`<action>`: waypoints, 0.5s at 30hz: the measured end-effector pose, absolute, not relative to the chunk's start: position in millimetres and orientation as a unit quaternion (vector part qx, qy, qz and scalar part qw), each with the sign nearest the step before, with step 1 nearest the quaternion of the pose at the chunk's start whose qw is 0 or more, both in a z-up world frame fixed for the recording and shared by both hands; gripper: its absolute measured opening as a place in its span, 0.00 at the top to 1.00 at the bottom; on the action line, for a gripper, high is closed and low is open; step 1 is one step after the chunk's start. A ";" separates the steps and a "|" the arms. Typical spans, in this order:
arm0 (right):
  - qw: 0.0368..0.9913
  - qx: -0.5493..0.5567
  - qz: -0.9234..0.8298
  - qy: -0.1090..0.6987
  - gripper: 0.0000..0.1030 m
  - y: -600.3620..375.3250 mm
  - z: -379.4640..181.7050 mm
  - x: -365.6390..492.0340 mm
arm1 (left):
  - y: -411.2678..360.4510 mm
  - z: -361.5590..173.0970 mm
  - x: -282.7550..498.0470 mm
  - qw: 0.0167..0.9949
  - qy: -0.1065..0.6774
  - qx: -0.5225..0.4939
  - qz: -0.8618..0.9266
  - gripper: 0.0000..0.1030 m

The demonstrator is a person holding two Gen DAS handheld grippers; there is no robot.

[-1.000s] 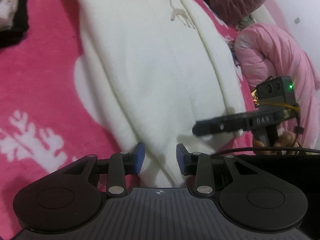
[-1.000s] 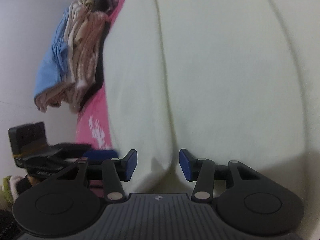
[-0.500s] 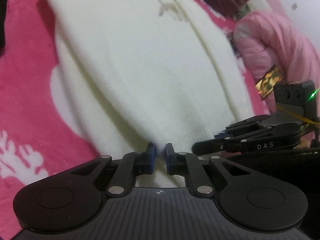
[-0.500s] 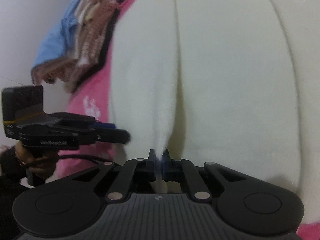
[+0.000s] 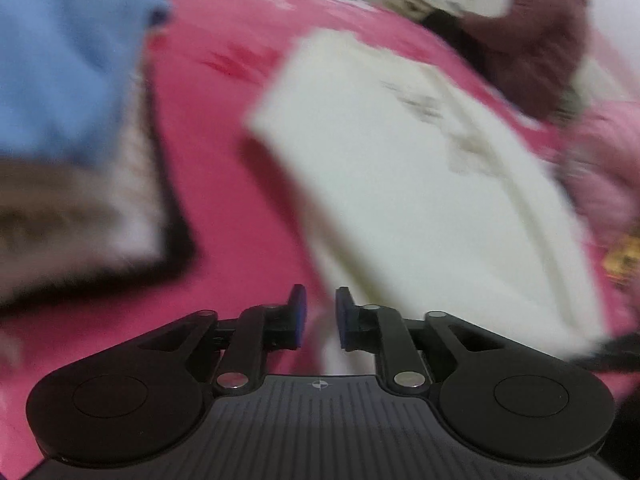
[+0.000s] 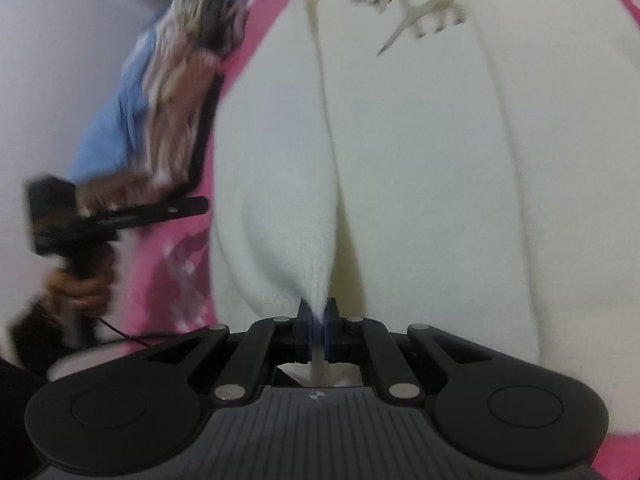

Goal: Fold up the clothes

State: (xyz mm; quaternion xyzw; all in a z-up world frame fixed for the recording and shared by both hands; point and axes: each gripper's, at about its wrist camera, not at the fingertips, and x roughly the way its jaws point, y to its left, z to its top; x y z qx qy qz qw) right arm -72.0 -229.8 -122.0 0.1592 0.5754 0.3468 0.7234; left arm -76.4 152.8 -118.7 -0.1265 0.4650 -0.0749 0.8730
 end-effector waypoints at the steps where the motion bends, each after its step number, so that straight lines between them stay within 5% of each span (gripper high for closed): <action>1: 0.722 0.174 0.346 0.573 0.95 -234.3 -120.9 -69.9 | 155.4 -123.3 -68.7 0.876 0.462 -0.122 -0.061 0.83; 15: 0.689 0.271 0.350 0.574 0.95 -259.6 -122.3 -64.8 | 171.2 -141.6 -5.9 0.887 0.401 -0.226 -0.017 0.75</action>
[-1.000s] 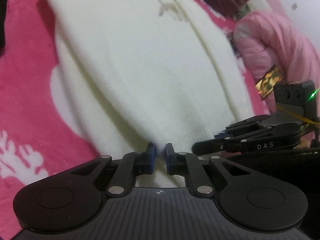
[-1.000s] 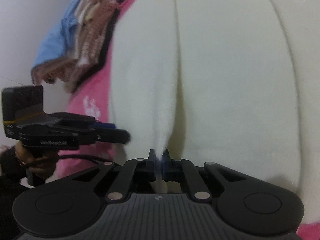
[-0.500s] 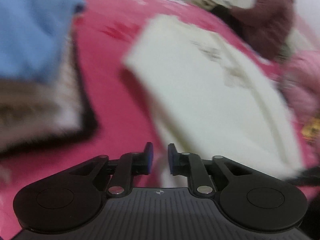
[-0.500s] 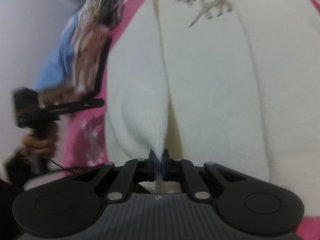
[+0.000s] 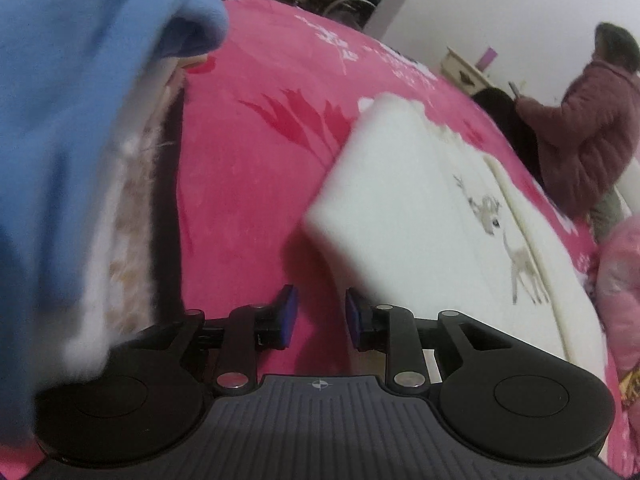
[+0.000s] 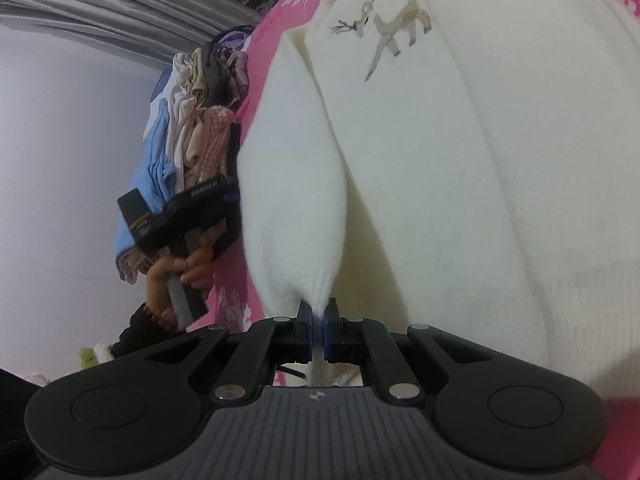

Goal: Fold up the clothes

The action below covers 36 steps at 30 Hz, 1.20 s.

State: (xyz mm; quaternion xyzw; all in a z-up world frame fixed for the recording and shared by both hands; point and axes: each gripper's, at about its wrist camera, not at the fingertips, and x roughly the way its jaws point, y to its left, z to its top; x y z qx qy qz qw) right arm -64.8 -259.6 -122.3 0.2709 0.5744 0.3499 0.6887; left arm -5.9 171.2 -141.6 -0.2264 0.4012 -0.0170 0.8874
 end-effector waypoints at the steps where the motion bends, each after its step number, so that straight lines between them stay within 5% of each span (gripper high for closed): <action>1: 0.685 0.275 0.350 0.577 0.95 -258.4 -124.4 -66.2 | 169.8 -141.7 -1.6 0.891 0.397 -0.221 -0.013 0.75; 18: 0.637 0.308 0.341 0.619 0.95 -258.9 -163.8 -90.3 | 175.5 -132.1 7.3 0.897 0.375 -0.226 0.068 0.77; 25: 0.661 0.209 0.305 0.653 0.89 -240.6 -173.6 -96.9 | 170.6 -131.4 2.8 0.895 0.399 -0.195 0.050 0.73; 29: 0.711 0.152 0.309 0.613 0.78 -245.8 -138.1 -95.2 | 166.4 -128.0 -10.5 0.889 0.421 -0.179 0.028 0.69; 36: 0.766 0.121 0.340 0.532 0.78 -237.3 -89.9 -65.7 | 157.4 -124.0 -45.6 0.880 0.446 -0.161 -0.005 0.66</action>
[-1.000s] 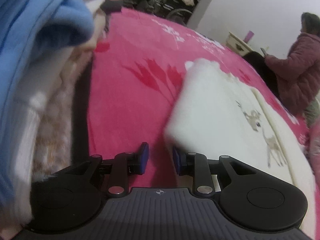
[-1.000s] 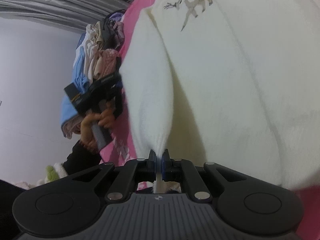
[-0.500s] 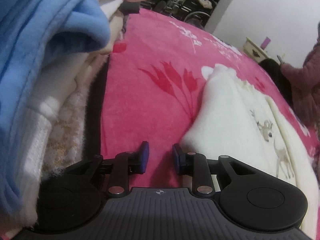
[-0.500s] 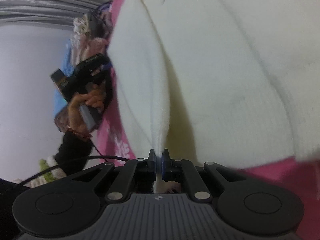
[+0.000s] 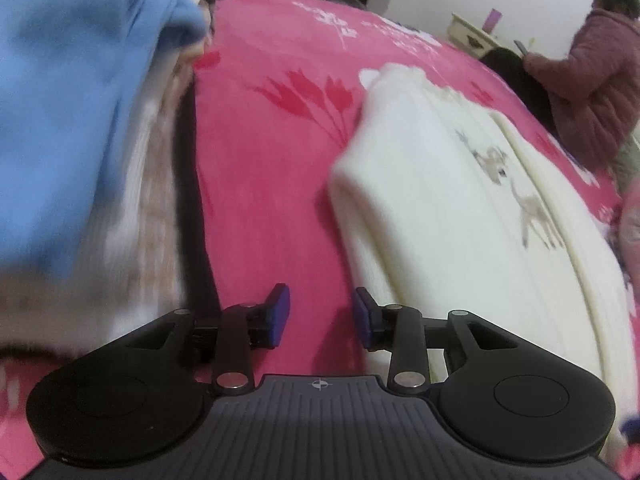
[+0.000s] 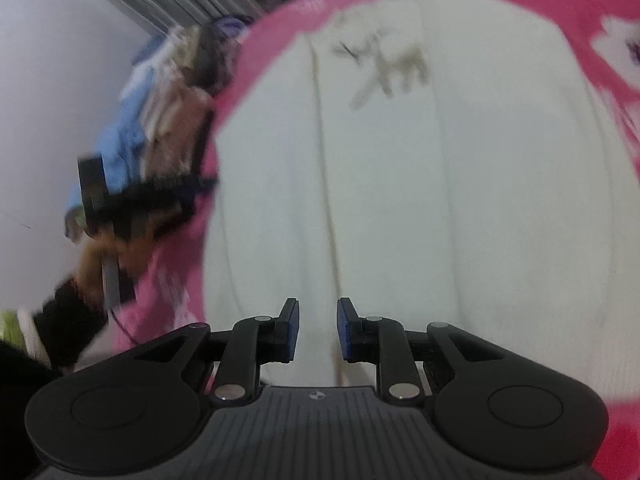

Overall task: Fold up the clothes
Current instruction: 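Push the sweater side edge inward with the left gripper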

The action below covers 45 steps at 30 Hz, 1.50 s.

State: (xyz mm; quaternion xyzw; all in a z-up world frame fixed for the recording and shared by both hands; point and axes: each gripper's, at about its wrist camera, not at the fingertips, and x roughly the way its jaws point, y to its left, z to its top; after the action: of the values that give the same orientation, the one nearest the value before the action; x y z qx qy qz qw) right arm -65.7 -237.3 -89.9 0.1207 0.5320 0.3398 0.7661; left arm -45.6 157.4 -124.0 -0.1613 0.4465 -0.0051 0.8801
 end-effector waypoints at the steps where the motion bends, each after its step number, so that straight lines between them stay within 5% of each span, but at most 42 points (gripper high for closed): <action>1: 0.766 0.115 0.351 0.525 0.78 -226.9 -90.9 -60.7 | 157.2 -124.1 -49.7 0.878 0.449 -0.164 -0.007 0.66; 9: 0.681 0.133 0.431 0.577 0.78 -127.8 -169.7 -42.3 | 156.4 -110.8 -50.7 0.888 0.420 -0.187 -0.011 0.64; 16: 0.678 0.159 0.431 0.574 0.81 -133.7 -174.9 -59.4 | 134.5 -109.1 -2.5 0.920 0.367 -0.127 0.047 0.57; 20: 0.675 0.185 0.422 0.576 0.82 -139.1 -179.5 -61.3 | 135.3 -130.8 25.0 0.908 0.394 -0.099 0.104 0.38; 32: 0.719 0.199 0.430 0.508 0.78 -138.2 -142.9 -30.1 | 112.6 -71.2 38.2 0.943 0.322 -0.029 0.076 0.40; 45: 0.692 0.295 0.446 0.486 0.78 -171.4 -153.5 30.2 | 184.7 -139.3 196.5 0.838 0.461 -0.286 -0.057 0.38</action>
State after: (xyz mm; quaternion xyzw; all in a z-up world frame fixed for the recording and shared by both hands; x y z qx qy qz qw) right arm 30.2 -171.4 -153.5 0.2949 0.4857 0.4457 0.6917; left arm 196.5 184.7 -139.3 -0.2863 0.4608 -0.0573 0.8381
